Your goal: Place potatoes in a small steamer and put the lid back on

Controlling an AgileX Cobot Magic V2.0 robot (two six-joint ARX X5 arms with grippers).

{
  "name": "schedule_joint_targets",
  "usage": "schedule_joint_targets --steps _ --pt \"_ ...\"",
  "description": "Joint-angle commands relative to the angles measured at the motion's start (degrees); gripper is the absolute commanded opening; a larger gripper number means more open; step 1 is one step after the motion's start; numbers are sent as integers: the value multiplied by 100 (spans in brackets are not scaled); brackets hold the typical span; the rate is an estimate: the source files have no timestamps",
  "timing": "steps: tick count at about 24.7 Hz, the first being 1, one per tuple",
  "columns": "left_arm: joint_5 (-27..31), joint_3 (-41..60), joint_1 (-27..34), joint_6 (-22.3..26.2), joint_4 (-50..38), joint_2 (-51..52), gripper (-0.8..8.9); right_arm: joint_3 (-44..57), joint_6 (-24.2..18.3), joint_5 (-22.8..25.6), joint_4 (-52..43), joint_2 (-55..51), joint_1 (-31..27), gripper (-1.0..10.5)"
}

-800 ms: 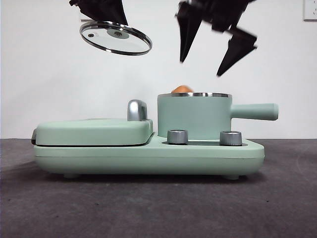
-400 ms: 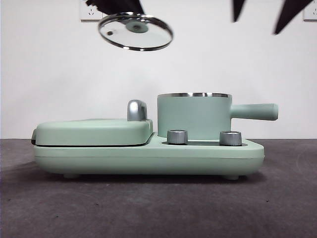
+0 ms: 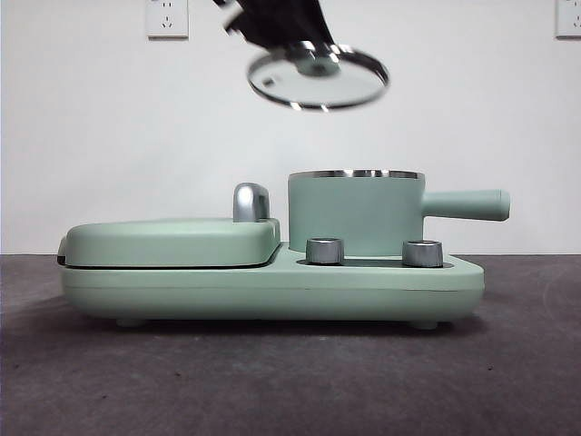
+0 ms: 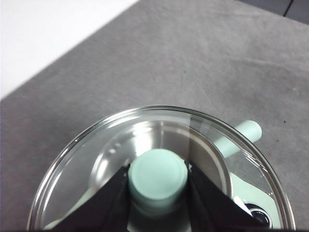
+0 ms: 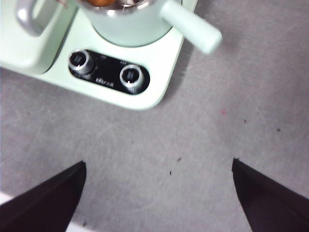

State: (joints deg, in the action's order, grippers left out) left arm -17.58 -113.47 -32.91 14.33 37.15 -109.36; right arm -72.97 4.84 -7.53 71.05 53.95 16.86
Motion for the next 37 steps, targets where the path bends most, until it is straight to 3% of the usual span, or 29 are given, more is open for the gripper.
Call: schedule_joint_targets --steps 1,5,8,14,37 --pt "-31 -153 -140 24 -332 -251 14 343 223 -17 -114 -680 31 467" --pt "-37 -153 -219 153 -645 -511 14 844 240 -83 -142 -1668 31 467" --pt "-116 -153 -232 153 -782 -662 14 1040 219 -479 -164 -2240 31 467" --pt "-354 -153 -232 212 -879 -903 14 1095 227 -625 -166 -2850 31 467" --pt "-481 -153 -144 671 -968 -1359 14 1095 380 -605 -162 -2973 28 467"
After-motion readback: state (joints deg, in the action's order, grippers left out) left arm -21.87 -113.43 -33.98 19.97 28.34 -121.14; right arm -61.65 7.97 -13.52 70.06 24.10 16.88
